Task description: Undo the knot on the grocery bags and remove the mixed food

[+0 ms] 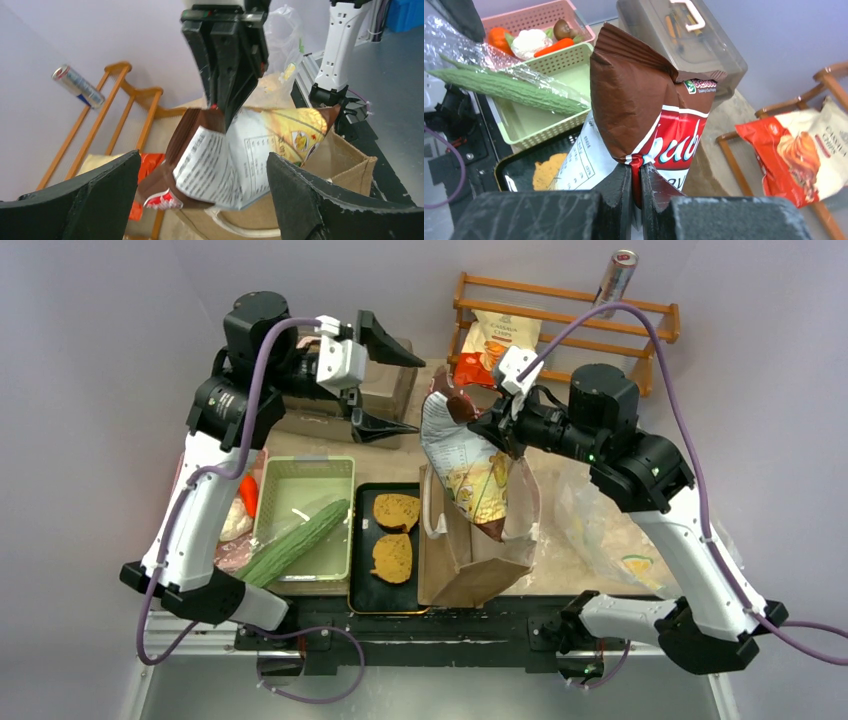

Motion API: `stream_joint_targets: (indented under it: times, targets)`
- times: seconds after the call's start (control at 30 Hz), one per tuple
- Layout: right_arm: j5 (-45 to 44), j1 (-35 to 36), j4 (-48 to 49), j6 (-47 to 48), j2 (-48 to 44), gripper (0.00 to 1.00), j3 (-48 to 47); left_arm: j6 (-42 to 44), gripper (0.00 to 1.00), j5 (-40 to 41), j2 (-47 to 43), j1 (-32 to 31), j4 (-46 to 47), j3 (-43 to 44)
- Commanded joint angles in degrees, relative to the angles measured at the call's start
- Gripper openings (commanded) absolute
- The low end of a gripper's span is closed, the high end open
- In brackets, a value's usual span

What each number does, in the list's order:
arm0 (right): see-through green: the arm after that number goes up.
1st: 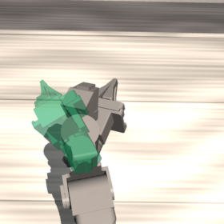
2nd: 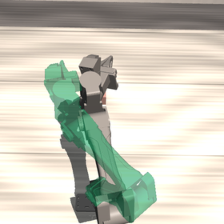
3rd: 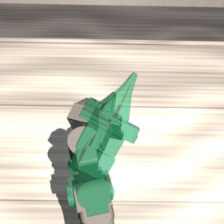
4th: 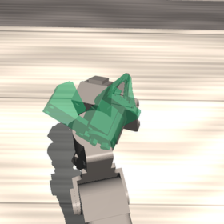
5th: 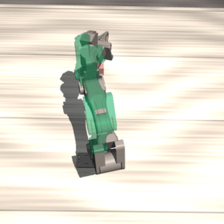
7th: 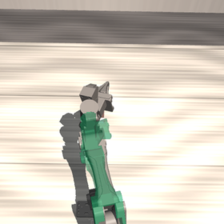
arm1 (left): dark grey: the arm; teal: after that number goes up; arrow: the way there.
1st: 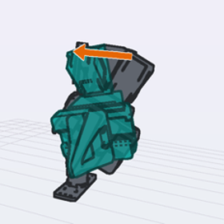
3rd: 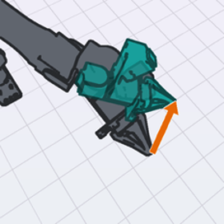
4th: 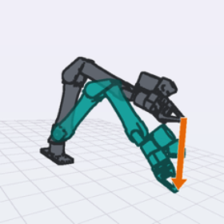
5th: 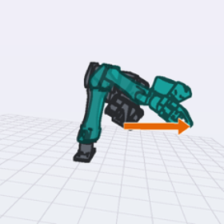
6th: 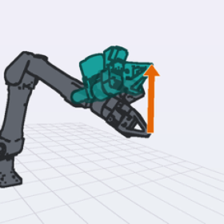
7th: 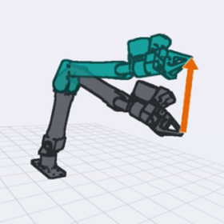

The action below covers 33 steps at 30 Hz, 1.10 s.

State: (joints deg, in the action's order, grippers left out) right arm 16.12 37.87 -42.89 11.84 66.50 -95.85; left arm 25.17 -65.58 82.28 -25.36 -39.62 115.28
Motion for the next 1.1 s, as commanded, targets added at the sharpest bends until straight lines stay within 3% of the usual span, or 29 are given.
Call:
stream_joint_targets:
  times: [0.0, 0.23, 0.43, 0.6, 0.67, 0.7, 0.8, 0.83, 1.0, 1.07]
  targets:
    - [5.9, 0.1, 2.4, 8.3, 2.0, 0.00, -6.1, 8.4, 0.92, 3.2, 2.5, -4.7, -3.8, 3.9]
    - [10.2, 0.5, 0.5, 12.1, 4.3, 0.00, -9.7, 14.5, 0.81, 11.8, 3.2, -9.0, -4.4, 2.7]
    - [11.3, 0.8, 1.1, 13.4, 3.8, 0.00, -8.5, 16.0, 0.55, 13.7, 2.9, -9.0, -5.9, 1.7]
    - [9.3, 0.9, 6.0, 12.8, 1.7, 0.00, -4.5, 16.1, 0.00, 14.5, 1.7, -8.8, -6.9, 0.6]
    - [6.3, 0.9, 11.6, 10.6, -0.3, 0.00, -1.1, 13.1, 0.00, 14.1, 1.0, -8.1, -4.5, -0.6]
    - [4.2, 0.9, 14.7, 9.1, -1.3, 0.14, 0.5, 9.5, 0.00, 13.4, 0.4, -7.3, -1.4, -1.7]
    - [-3.2, 0.9, 24.0, 4.0, -4.1, 0.94, 4.5, -10.2, 0.00, 11.0, -0.8, -1.5, 15.0, -5.9]
    - [-4.9, 0.9, 26.7, 2.8, -4.7, 0.98, 5.1, -17.8, 0.00, 10.0, -0.6, 1.1, 20.5, -6.4]
    - [-6.4, 0.8, 34.5, 0.9, -7.5, 0.99, 7.3, -64.7, 0.00, 7.5, 3.4, 12.1, 58.0, -8.2]
    - [-5.8, 0.9, 39.1, 2.4, -10.1, 0.99, 11.6, -68.7, 0.00, 8.4, 4.6, 13.1, 57.7, -5.3]
